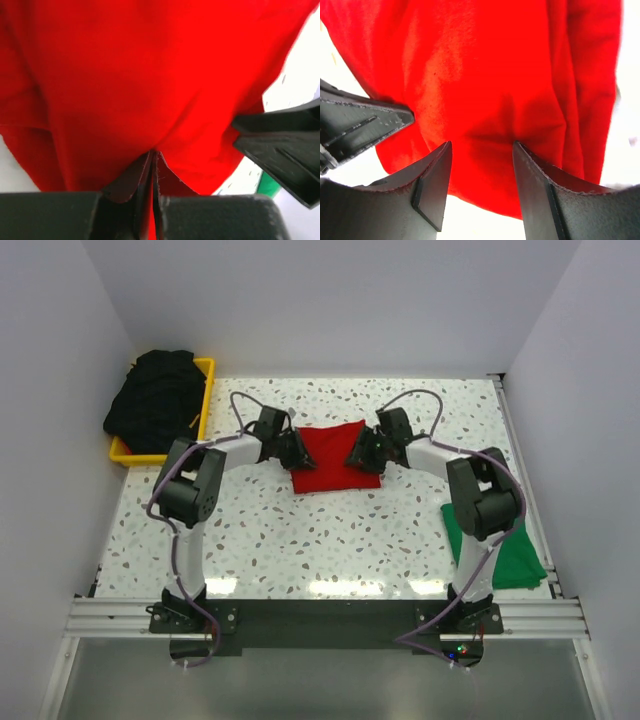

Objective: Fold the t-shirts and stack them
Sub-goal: Fold the tshirt, then neatly place the folded tshirt to the corner

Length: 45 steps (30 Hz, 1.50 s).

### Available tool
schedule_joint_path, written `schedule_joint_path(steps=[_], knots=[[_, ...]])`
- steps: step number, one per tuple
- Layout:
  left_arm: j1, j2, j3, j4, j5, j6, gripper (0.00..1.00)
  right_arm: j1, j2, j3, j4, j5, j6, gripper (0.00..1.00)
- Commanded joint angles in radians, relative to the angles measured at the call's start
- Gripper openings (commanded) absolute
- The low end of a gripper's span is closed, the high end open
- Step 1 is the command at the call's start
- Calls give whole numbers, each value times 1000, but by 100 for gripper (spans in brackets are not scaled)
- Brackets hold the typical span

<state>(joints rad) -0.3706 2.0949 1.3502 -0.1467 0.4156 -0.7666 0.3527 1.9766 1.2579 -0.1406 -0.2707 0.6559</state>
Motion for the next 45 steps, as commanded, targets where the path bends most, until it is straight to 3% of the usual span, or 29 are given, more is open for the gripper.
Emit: schedule_joint_path(steps=[1, 13, 17, 23, 30, 45], knots=[[-36, -56, -81, 56, -29, -14, 9, 17, -83, -162, 35, 54, 42, 56], [-149, -378, -505, 131, -78, -40, 8, 129, -473, -575, 115, 57, 109, 56], [-162, -473, -592, 131, -75, -53, 9, 138, -607, -598, 24, 76, 106, 56], [-168, -576, -534, 62, -98, -13, 12, 137, -760, -500, -173, 197, 34, 62], [-214, -555, -458, 38, -78, 0, 15, 131, -654, -422, -214, 223, -38, 65], [-462, -339, -401, 62, -143, -30, 15, 127, -464, -454, -90, 228, -79, 75]])
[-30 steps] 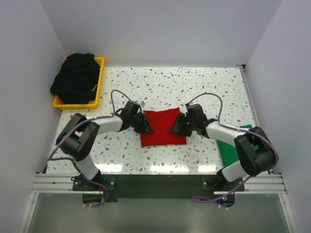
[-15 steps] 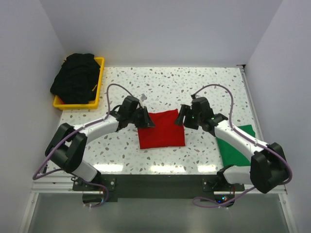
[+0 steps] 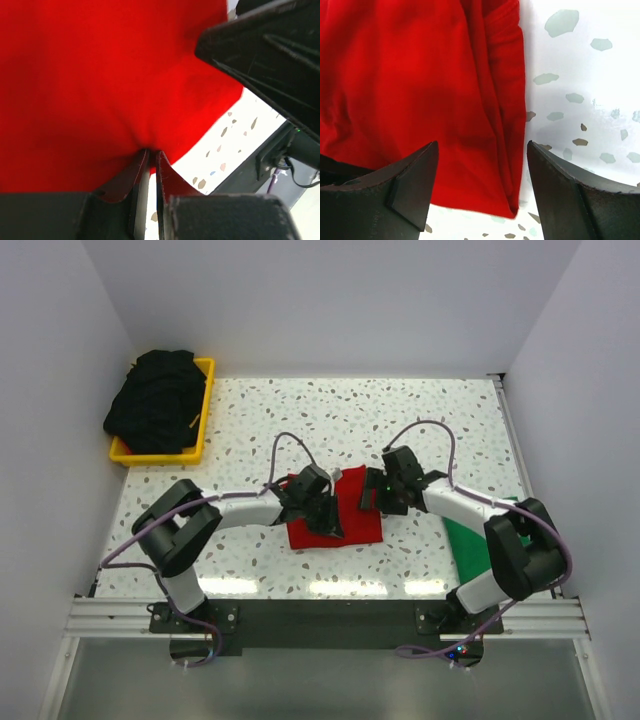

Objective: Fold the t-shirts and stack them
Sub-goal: Neatly place the folded tshirt to the corner

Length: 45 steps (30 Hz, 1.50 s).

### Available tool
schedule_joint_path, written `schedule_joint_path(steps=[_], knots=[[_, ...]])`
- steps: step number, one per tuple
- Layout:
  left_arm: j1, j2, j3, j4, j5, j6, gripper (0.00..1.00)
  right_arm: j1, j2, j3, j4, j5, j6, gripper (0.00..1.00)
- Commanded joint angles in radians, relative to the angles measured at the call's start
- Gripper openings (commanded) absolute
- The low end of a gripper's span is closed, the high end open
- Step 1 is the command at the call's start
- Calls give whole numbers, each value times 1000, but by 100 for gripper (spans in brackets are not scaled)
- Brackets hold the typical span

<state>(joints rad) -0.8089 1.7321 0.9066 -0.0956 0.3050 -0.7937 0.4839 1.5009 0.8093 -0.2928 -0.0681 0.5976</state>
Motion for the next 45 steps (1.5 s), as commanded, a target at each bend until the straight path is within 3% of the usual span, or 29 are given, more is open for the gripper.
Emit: schedule_joint_path(steps=[1, 21, 29, 38, 41, 43, 45], knots=[[-27, 27, 41, 8, -36, -4, 15, -5, 16, -10, 67, 30, -18, 75], [-32, 15, 46, -42, -89, 13, 15, -31, 102, -21, 170, -9, -45, 70], [-33, 18, 55, -52, -92, 19, 15, -4, 157, -24, 167, 13, -36, 63], [-30, 41, 101, -62, -86, 25, 15, 2, 197, -12, 138, 62, -25, 38], [-32, 35, 103, -67, -87, 31, 15, 4, 209, -12, 129, 65, -25, 19], [-32, 30, 101, -73, -89, 33, 15, 4, 210, -10, 113, 86, -27, 0], [-30, 18, 101, -79, -84, 36, 15, 4, 196, -13, 92, 118, -22, 0]])
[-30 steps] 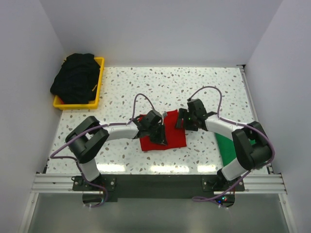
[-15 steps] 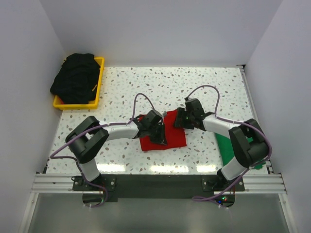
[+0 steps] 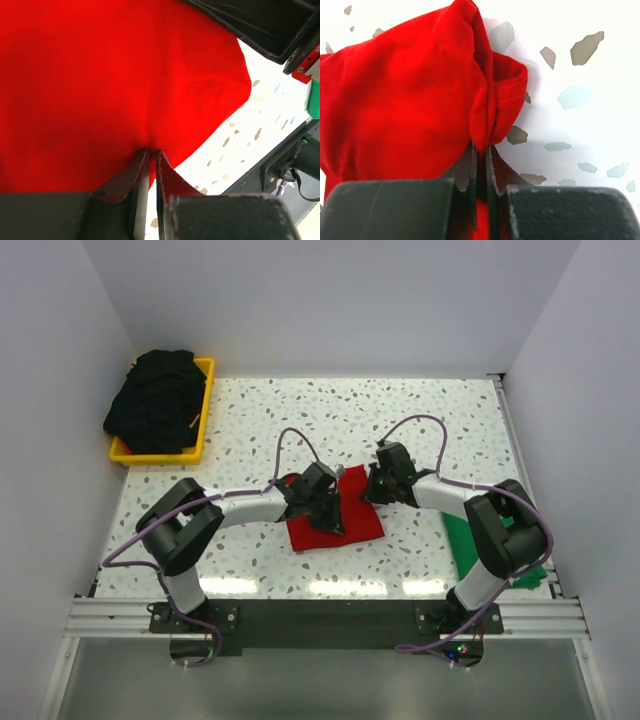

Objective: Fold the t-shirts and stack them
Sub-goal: Neatly place the folded tshirt to the corner

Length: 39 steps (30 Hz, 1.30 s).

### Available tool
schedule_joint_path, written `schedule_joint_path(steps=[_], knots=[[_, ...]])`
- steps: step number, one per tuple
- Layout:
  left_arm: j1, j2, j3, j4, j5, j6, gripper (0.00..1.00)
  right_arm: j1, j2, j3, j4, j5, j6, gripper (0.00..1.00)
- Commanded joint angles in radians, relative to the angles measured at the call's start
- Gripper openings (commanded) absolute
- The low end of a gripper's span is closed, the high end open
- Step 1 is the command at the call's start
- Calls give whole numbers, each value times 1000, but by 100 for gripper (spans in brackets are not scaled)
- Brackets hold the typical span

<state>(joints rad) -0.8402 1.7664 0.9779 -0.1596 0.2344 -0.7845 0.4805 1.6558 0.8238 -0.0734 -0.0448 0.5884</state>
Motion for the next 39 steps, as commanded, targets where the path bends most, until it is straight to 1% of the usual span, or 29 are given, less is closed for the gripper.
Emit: schedule_joint_path(steps=[1, 3, 5, 6, 10, 13, 15, 17, 18, 20, 22, 27, 29, 31, 32, 34, 35, 37, 39], knots=[[4, -30, 31, -21, -10, 27, 15, 9, 36, -22, -146, 112, -13, 0], [13, -50, 31, -29, 0, 31, 15, 9, 19, -6, -196, 153, -9, 0], [32, -85, 33, -41, 6, 34, 15, 4, -8, 11, -229, 161, 7, 0], [39, -97, 31, -52, 9, 42, 15, 6, -22, 17, -264, 196, 11, 0], [81, -166, 22, -67, 28, 47, 16, 3, -28, 55, -331, 263, 56, 0], [107, -203, 16, -81, 43, 48, 16, -12, -8, 116, -420, 298, 83, 0], [113, -219, 10, -80, 48, 45, 16, -23, 25, 193, -500, 331, 88, 0], [116, -228, 11, -75, 51, 45, 16, -42, 71, 256, -525, 356, 105, 0], [119, -228, 16, -84, 54, 45, 16, -54, 94, 285, -570, 358, 106, 0], [122, -231, 18, -86, 69, 48, 16, -80, 125, 354, -588, 388, 105, 0], [122, -243, 15, -80, 78, 44, 16, -129, 186, 414, -640, 396, 103, 0], [135, -243, 28, -100, 78, 53, 16, -229, 291, 557, -675, 434, 102, 0], [138, -246, 24, -89, 80, 54, 16, -282, 361, 635, -701, 419, 97, 0], [142, -237, 25, -92, 88, 54, 16, -319, 421, 679, -735, 466, 120, 0], [142, -234, 25, -84, 97, 54, 16, -359, 442, 717, -746, 464, 148, 0], [142, -223, 27, -84, 102, 57, 15, -402, 475, 748, -762, 454, 177, 0], [142, -217, 28, -83, 98, 60, 15, -446, 502, 768, -769, 421, 209, 0], [144, -208, 28, -81, 106, 62, 15, -509, 513, 759, -770, 393, 270, 0], [142, -206, 25, -80, 100, 65, 15, -539, 503, 738, -772, 382, 313, 0]])
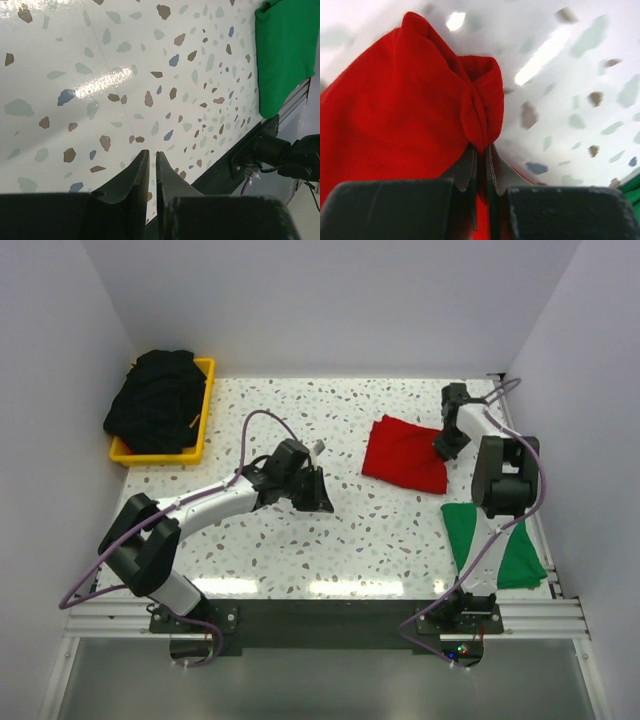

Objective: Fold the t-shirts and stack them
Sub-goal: Neatly place the folded tshirt to the corner

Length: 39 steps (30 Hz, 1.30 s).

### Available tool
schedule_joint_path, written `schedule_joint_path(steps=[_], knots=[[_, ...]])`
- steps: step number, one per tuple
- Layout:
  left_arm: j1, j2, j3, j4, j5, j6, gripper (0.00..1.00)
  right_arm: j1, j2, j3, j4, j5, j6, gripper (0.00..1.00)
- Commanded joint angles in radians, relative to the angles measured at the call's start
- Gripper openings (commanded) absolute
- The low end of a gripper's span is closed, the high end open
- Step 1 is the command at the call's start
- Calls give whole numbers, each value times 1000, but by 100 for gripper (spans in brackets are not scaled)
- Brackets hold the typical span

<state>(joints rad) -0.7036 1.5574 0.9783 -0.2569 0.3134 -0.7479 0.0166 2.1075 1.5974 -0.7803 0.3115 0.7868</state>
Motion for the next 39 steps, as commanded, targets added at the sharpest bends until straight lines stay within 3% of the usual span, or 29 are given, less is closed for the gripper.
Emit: schedule_joint_path(steps=[1, 10, 17, 25, 29, 39], knots=[[7, 6, 22, 21, 18, 30, 15, -96, 40, -50, -62, 38, 162, 0], [12, 7, -6, 34, 35, 42, 15, -237, -125, -250, -89, 69, 339, 0], [10, 1, -35, 76, 64, 32, 15, -256, -313, -358, -99, 80, 440, 0], [10, -33, -61, 79, 66, 28, 15, -259, -419, -324, -94, 86, 444, 0], [10, -49, -69, 81, 59, 24, 15, -259, -391, -228, -204, 129, 442, 0], [10, -66, -82, 77, 61, 19, 15, -259, -474, -177, -275, 130, 456, 0]])
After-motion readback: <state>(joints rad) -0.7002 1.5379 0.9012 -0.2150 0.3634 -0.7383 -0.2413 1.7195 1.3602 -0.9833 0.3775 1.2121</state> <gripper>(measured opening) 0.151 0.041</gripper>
